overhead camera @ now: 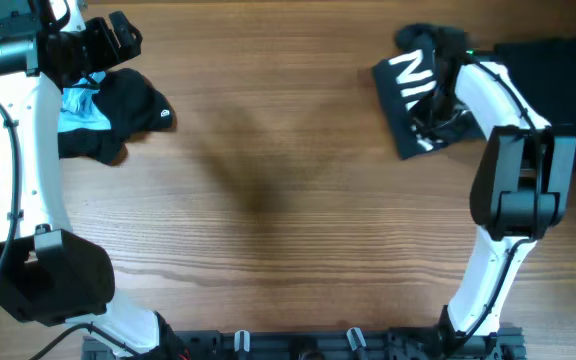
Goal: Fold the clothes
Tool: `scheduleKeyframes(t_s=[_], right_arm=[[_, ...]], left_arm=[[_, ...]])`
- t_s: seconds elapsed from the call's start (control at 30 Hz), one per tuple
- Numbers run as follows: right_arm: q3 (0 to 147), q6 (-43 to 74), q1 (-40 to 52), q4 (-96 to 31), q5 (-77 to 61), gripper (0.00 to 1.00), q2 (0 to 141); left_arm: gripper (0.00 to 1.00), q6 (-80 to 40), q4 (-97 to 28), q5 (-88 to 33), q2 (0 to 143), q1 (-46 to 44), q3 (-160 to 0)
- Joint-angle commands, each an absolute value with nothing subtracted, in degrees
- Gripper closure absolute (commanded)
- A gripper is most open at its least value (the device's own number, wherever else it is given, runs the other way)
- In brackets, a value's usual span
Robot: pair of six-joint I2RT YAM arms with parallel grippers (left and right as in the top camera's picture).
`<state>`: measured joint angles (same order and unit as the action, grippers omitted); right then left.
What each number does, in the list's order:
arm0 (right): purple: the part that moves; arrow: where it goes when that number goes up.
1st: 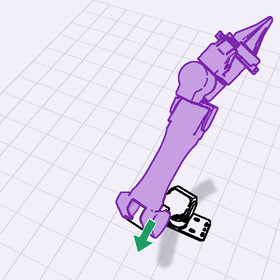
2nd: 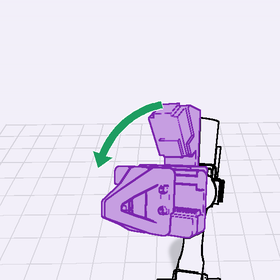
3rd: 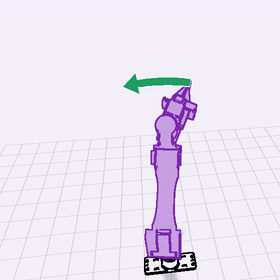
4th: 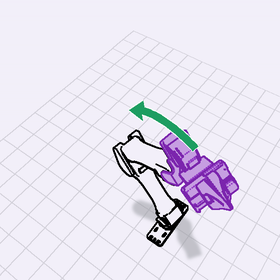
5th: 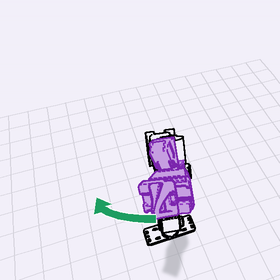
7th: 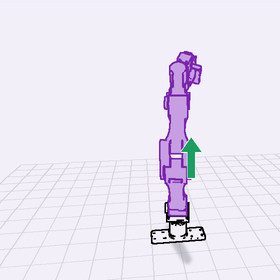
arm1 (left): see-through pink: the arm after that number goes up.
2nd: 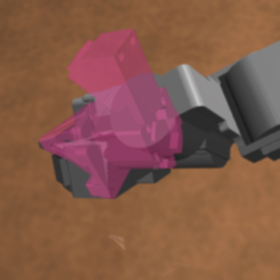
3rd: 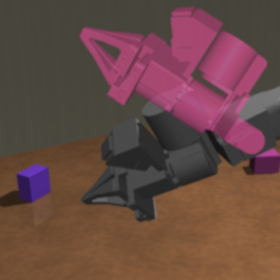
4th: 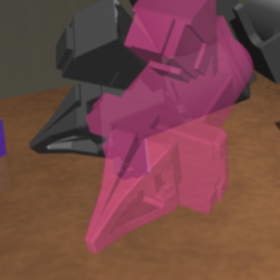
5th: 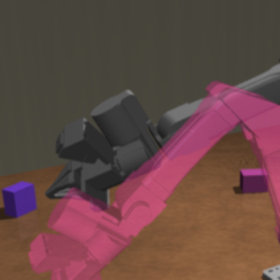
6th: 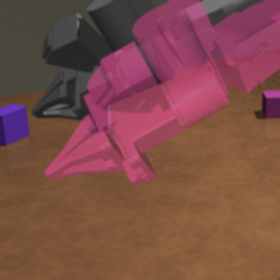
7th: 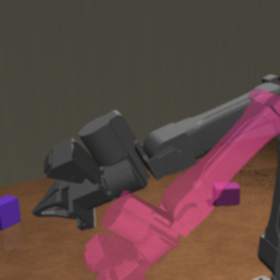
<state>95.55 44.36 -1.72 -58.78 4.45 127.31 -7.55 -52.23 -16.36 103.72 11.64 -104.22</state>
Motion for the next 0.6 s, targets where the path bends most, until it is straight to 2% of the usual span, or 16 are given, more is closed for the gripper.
scheduleKeyframes(t_s=[0.0, 0.27, 0.57], right_arm=[[96.3, 37.5, -2.1, -56.3, 16.2, 0.96, 133.8], [97.5, 24.3, 9.3, -54.6, 2.6, 0.96, 133.8], [97.5, 23.2, 22.3, -56.6, 0.4, 0.96, 133.8]], left_arm=[[0.0, -6.4, -51.6, -17.1, 104.0, 11.5, -104.1], [0.0, -6.4, -52.4, -17.1, 104.0, 11.5, -104.1], [0.0, -6.4, -53.8, -17.1, 104.0, 11.5, -104.1]])
